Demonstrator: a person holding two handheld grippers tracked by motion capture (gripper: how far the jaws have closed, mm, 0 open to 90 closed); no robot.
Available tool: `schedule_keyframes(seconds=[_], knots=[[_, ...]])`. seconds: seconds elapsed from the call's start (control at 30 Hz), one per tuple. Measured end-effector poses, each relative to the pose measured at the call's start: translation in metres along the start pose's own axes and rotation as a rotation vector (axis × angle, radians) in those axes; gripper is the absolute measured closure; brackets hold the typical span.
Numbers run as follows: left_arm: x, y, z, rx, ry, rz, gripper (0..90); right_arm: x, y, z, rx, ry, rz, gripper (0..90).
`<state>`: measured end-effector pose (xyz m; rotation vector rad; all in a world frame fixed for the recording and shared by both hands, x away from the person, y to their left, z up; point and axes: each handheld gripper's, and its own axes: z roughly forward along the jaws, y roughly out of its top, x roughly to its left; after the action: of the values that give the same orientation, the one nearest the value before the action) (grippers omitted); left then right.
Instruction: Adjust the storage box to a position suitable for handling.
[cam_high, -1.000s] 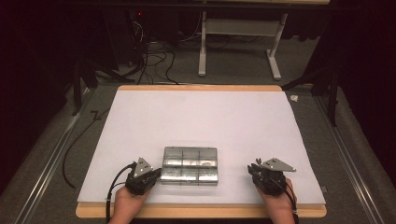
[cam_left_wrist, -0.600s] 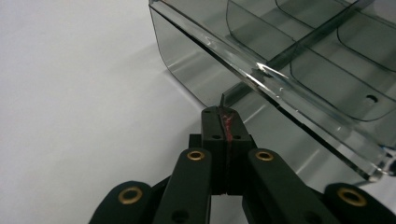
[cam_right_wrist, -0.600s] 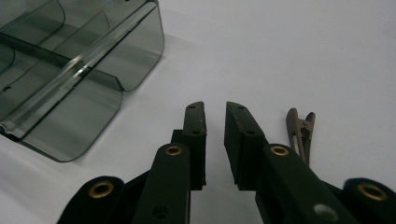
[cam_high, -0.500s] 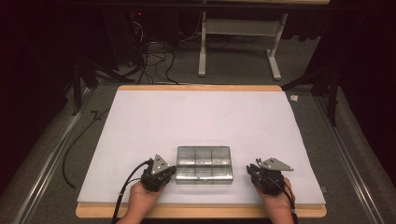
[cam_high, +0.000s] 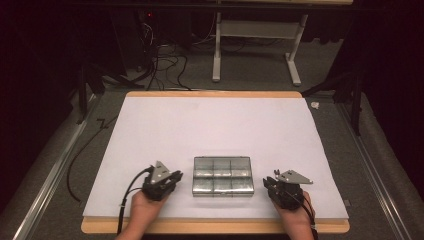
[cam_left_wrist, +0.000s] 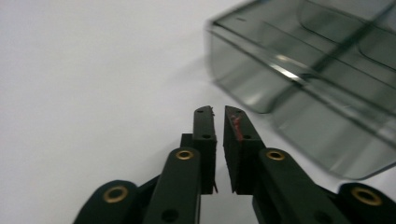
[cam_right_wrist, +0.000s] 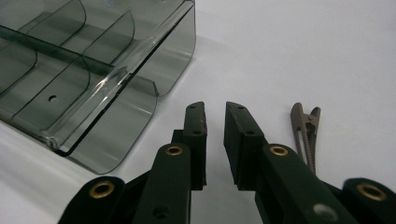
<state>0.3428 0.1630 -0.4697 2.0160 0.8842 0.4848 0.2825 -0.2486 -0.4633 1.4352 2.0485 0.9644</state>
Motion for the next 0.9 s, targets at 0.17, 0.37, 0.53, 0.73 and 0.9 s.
schedule_keyframes(seconds=[0.17, 0.37, 0.53, 0.73, 0.9], knots=[[0.035, -0.018, -0.011, 0.012, 0.066, -0.073, 70.9, -0.001, -0.001, -0.004, -0.008, -0.004, 0.015, 82.7], [0.035, -0.022, -0.003, 0.066, 0.040, -0.041, 52.4, 0.002, -0.004, -0.011, -0.025, -0.005, 0.044, 85.6], [0.039, -0.023, -0.004, 0.064, 0.034, -0.072, 47.3, 0.011, -0.008, -0.018, -0.014, 0.022, 0.019, 89.2], [0.038, -0.024, -0.005, 0.049, 0.035, -0.076, 41.1, 0.022, -0.010, -0.021, 0.003, 0.076, -0.033, 90.0], [0.038, -0.024, -0.005, 0.049, 0.037, -0.079, 40.5, 0.026, -0.011, -0.021, 0.004, 0.095, -0.038, 90.0]])
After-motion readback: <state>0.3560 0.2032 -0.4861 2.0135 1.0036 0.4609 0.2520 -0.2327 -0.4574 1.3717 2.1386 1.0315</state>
